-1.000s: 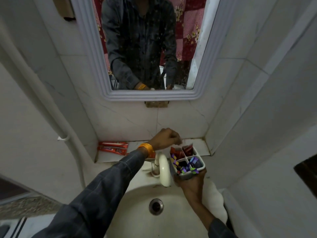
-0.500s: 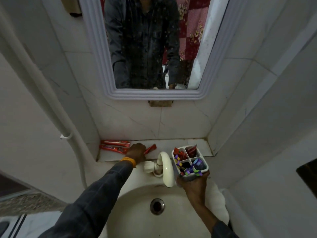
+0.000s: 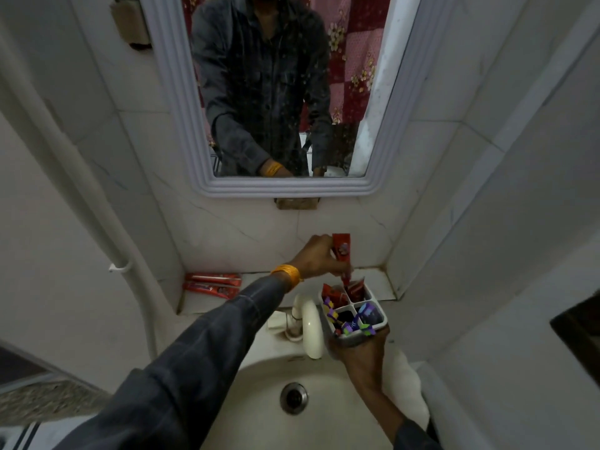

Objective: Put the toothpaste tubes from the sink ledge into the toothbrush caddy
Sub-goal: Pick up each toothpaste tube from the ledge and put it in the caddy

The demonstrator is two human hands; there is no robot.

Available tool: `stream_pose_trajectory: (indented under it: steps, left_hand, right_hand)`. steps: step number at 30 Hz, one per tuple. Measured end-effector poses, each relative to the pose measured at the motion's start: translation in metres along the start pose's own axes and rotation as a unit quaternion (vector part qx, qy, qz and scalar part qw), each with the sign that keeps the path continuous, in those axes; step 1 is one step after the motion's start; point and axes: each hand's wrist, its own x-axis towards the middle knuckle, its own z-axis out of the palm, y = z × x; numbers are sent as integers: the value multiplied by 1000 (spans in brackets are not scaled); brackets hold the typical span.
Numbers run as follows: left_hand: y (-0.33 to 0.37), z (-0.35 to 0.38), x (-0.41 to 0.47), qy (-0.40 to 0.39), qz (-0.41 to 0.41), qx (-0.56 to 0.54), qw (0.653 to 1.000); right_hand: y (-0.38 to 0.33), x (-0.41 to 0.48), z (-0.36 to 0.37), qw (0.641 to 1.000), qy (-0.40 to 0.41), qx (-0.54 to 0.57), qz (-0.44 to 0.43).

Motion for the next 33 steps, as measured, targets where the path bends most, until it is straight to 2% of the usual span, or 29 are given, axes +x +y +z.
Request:
stream_pose_trajectory:
  steps: [8,13,19,22,29,33]
  left_hand:
    - [-5,22,6,-42,26,127,991]
    - [-9,20,4,-32,46,109,992]
    - [-20,14,-9,-36,60,102,992]
    - [-16,17,-15,-7,65,81,995]
    - [20,39,1,-10,113,224,968]
    - [13,42,6,-29,77,299,951]
  right_hand:
    - [-11,-1,5,1000,-1,-2,-19]
    - [-7,-1,2,1000,-9,-9,7]
    - [-3,1,3,1000,-16,-10,0]
    - [-2,-1,4,1000,-11,11,10]
    - [2,-2,0,998,-41,-28,36]
    - [-5,-3,2,997,-49,-35,53]
